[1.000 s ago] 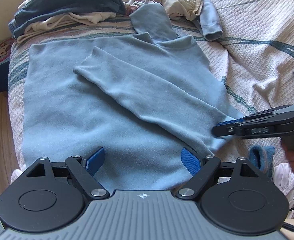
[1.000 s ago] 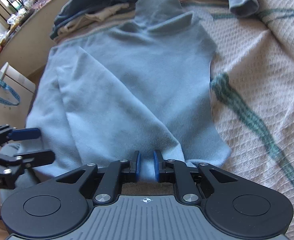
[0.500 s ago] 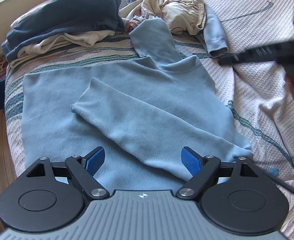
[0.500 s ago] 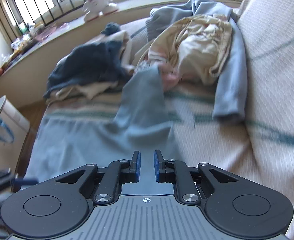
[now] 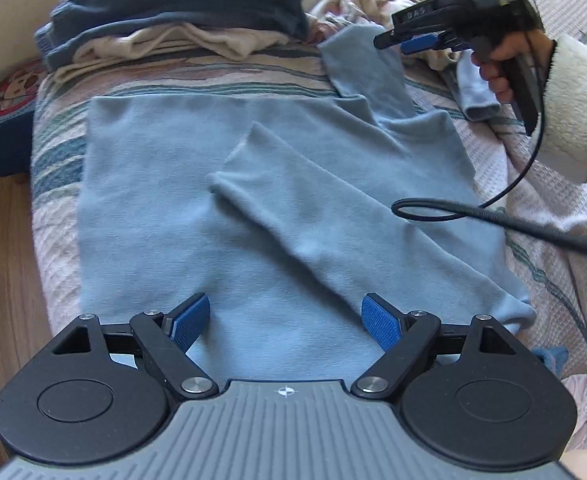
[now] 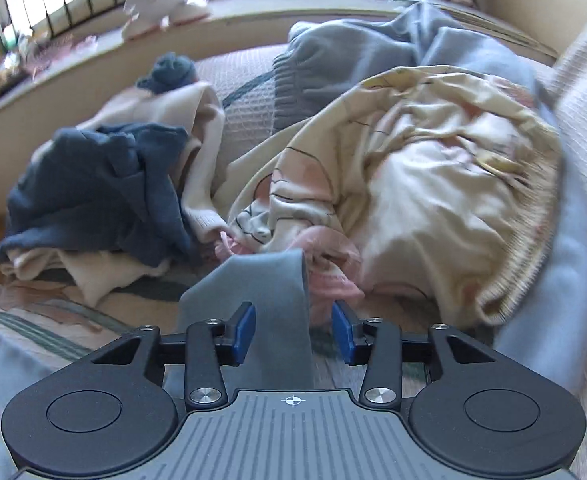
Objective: Fold clothes
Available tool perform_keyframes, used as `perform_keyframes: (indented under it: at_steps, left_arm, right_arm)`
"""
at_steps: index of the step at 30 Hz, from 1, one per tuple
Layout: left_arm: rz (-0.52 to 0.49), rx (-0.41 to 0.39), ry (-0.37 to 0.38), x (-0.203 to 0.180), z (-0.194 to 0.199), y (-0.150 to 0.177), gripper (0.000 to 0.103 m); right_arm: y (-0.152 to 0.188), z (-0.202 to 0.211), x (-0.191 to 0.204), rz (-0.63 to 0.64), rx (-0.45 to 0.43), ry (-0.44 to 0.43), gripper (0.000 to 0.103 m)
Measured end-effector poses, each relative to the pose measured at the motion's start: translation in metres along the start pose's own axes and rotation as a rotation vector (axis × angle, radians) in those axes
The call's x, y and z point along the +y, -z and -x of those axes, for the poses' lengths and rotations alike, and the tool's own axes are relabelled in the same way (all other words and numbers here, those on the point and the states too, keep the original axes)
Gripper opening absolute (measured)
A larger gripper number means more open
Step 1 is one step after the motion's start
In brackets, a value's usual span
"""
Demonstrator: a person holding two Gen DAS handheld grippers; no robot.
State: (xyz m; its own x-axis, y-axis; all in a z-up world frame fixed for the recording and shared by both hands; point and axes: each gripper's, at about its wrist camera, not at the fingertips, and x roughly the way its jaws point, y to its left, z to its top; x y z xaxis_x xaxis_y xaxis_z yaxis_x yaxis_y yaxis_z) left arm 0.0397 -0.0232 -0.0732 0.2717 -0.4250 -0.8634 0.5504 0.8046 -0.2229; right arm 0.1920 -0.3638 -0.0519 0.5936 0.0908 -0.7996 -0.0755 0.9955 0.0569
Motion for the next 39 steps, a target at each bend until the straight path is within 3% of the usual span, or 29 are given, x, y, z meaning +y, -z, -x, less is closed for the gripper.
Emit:
perform_keyframes:
  at_steps: [2, 4, 7, 12, 17, 21, 24, 27, 29, 31, 35, 39]
  left_arm:
    - [0.014, 0.006, -0.008, 0.005, 0.000, 0.000, 0.082]
    - [0.023, 0.007, -0.009, 0.009, 0.001, 0.000, 0.082]
    - [0.034, 0.003, -0.015, 0.010, 0.004, 0.002, 0.082]
    - [0.053, -0.005, -0.028, 0.010, 0.011, 0.007, 0.082]
    - [0.063, -0.018, -0.052, 0.012, 0.022, 0.017, 0.082]
    - [0.065, -0.023, -0.071, 0.014, 0.030, 0.025, 0.082]
    - [0.055, -0.033, -0.085, 0.013, 0.037, 0.031, 0.082]
    - [0.062, -0.042, -0.096, 0.015, 0.043, 0.035, 0.082]
    - [0.072, -0.044, -0.100, 0.017, 0.044, 0.038, 0.082]
    - [0.080, -0.045, -0.100, 0.018, 0.044, 0.039, 0.082]
    - [0.076, -0.045, -0.094, 0.015, 0.043, 0.040, 0.082]
    - [0.056, -0.049, -0.105, 0.011, 0.047, 0.042, 0.082]
  right_arm:
    - [0.001, -0.005, 0.002, 0.006, 0.003, -0.015, 0.040]
    - [0.007, 0.009, 0.011, 0.032, -0.014, -0.053, 0.012]
    - [0.019, 0.039, 0.029, 0.086, -0.049, -0.119, 0.002]
    - [0.041, 0.089, 0.060, 0.175, -0.099, -0.232, 0.002]
    - [0.096, 0.114, 0.100, 0.222, -0.021, -0.402, 0.002]
    - [0.141, 0.101, 0.124, 0.228, 0.088, -0.473, 0.007]
    - [0.165, 0.085, 0.133, 0.184, 0.166, -0.440, 0.012]
    - [0.169, 0.090, 0.128, 0.143, 0.181, -0.431, 0.014]
    - [0.165, 0.106, 0.120, 0.120, 0.150, -0.429, 0.021]
    - [0.157, 0.125, 0.109, 0.090, 0.099, -0.426, 0.035]
    - [0.142, 0.137, 0.081, -0.028, -0.009, -0.335, 0.037]
    - [0.137, 0.104, 0.061, -0.159, 0.015, -0.276, 0.037]
